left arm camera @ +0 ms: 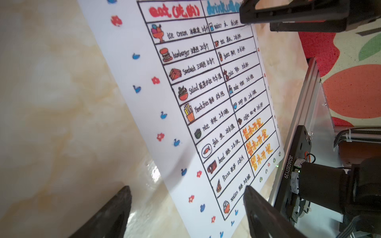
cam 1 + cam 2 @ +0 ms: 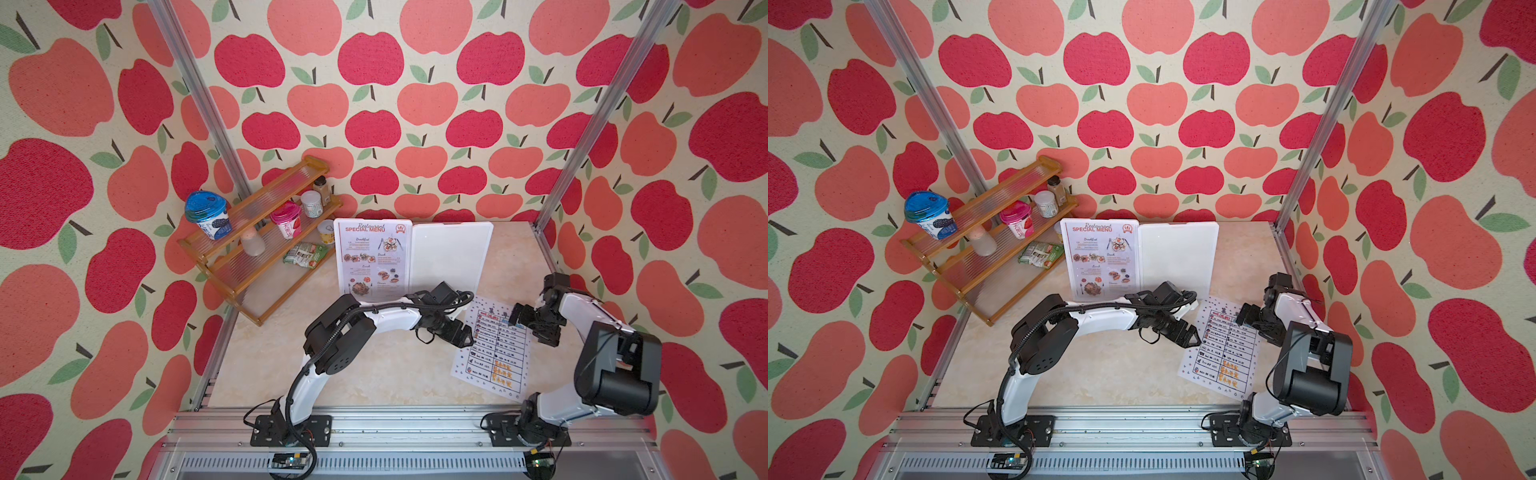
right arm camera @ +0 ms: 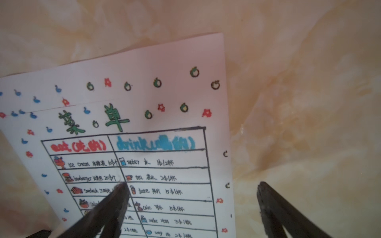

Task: Insert the menus into the narrow rack
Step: Pick up the menu from the center of the board.

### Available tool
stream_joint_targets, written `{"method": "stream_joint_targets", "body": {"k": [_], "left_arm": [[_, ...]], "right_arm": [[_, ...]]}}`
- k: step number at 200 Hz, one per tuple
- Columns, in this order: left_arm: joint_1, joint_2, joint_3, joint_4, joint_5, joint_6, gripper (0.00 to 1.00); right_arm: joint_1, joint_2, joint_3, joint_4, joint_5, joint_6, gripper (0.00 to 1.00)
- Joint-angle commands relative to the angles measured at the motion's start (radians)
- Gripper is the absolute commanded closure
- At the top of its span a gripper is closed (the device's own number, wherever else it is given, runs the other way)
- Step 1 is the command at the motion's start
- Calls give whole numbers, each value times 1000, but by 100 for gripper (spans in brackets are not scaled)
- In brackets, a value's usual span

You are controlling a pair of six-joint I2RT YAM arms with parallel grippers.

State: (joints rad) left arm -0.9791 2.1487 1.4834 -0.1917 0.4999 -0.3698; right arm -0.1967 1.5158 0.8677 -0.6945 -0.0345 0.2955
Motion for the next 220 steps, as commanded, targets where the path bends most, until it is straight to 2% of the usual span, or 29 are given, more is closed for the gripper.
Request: {"method": "stream_joint_targets", "body": {"k": [1,36,45,79,93,119,146,165,195,205,220], "left_arm": [[1,69,46,-110,-62,-1,13],[-18,144,134,-205,-101,4,14],[-21,159,154,-228,-114,11,15],[-20,164,163,-228,-109,-1,16],[-23,182,184,-238,-105,-3,17],[-31,222,230,-274,-111,-2,18],[-33,248,266,-338,-168,8,21],[-31,272,287,-371,-186,8,21],[-33,307,317,-409,-203,6,25],[-34,311,320,-413,-207,6,25],[-33,315,328,-416,-204,5,25]], "right_arm": [[-3,29,-16,7,-21,-14,1],[46,99,-27,43,-40,5,1],[51,122,-29,52,-77,18,1],[71,154,-29,78,-136,31,2],[88,168,-28,78,-156,29,5],[136,162,-11,56,-109,23,5],[174,165,2,30,-71,1,6],[175,178,14,32,-77,-8,11],[178,170,13,34,-74,-4,14],[180,148,7,36,-65,-1,18],[180,119,7,28,-77,4,31]]}}
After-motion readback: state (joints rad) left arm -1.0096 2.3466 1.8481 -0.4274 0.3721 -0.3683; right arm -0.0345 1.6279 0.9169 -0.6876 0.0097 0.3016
